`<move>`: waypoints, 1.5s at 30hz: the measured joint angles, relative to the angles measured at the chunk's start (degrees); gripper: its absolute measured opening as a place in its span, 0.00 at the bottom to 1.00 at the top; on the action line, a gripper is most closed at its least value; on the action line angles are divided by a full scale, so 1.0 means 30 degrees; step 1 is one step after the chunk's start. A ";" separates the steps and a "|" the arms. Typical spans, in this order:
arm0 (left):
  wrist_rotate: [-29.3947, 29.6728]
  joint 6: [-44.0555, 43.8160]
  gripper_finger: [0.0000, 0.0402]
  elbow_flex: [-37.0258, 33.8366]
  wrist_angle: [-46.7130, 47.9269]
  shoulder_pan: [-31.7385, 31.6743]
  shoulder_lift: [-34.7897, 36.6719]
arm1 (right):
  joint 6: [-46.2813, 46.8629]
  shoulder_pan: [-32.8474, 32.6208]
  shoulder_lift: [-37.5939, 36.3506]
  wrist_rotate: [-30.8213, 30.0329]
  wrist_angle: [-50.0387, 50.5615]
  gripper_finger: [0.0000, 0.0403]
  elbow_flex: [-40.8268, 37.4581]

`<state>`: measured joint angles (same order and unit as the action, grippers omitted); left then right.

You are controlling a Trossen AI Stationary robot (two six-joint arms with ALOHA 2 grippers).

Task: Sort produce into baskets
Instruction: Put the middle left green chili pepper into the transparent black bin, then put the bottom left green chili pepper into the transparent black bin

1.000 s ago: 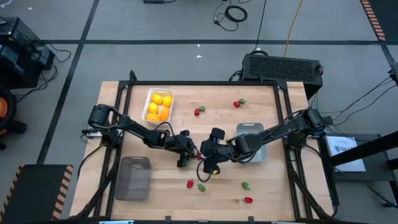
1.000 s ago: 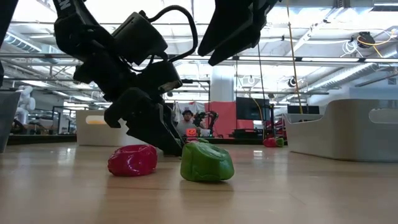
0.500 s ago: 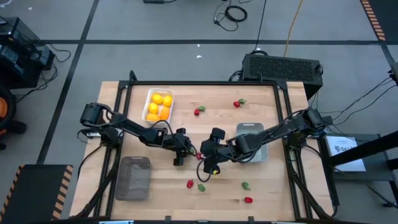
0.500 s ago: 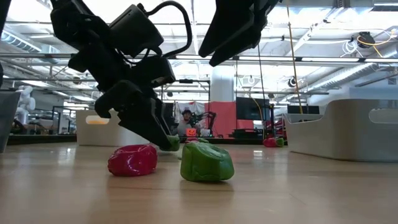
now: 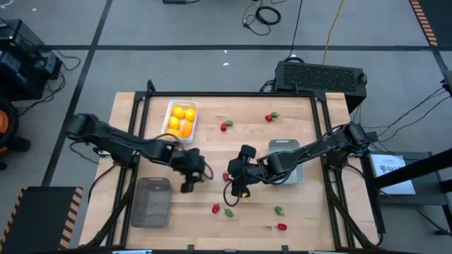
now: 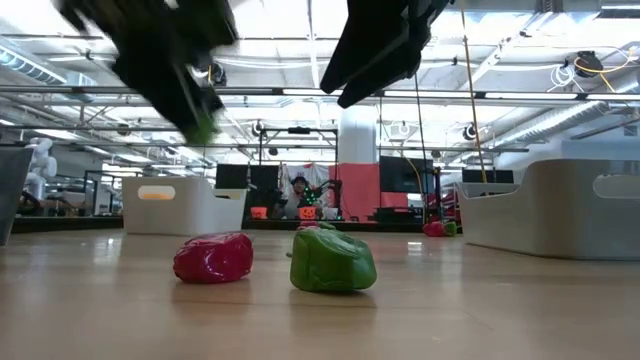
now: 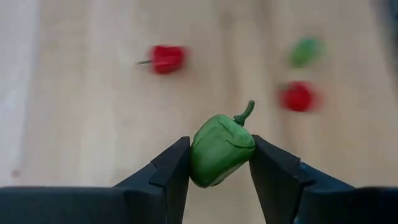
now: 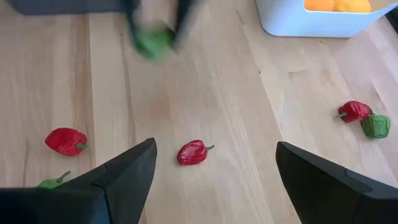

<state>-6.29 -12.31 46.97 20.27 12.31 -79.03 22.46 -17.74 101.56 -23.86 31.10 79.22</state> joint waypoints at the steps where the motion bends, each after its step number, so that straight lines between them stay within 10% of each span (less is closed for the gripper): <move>1: -0.0115 -0.0533 0.39 0.0251 0.0904 0.0493 0.0786 | 0.0159 0.0004 0.0000 0.0000 0.0000 0.79 0.0000; 18: 0.1135 -1.3632 0.39 0.0718 1.0936 1.0072 0.6177 | 0.1278 -0.0211 0.0000 0.0071 0.0020 0.79 0.0000; 45: 0.3001 -0.8864 0.59 0.0711 0.8138 1.0603 0.2846 | 0.1152 -0.0219 0.0007 0.0051 0.0002 0.79 0.0000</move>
<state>2.71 -38.90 49.10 44.68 44.12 -70.49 25.91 -18.39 101.58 -23.70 31.11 79.22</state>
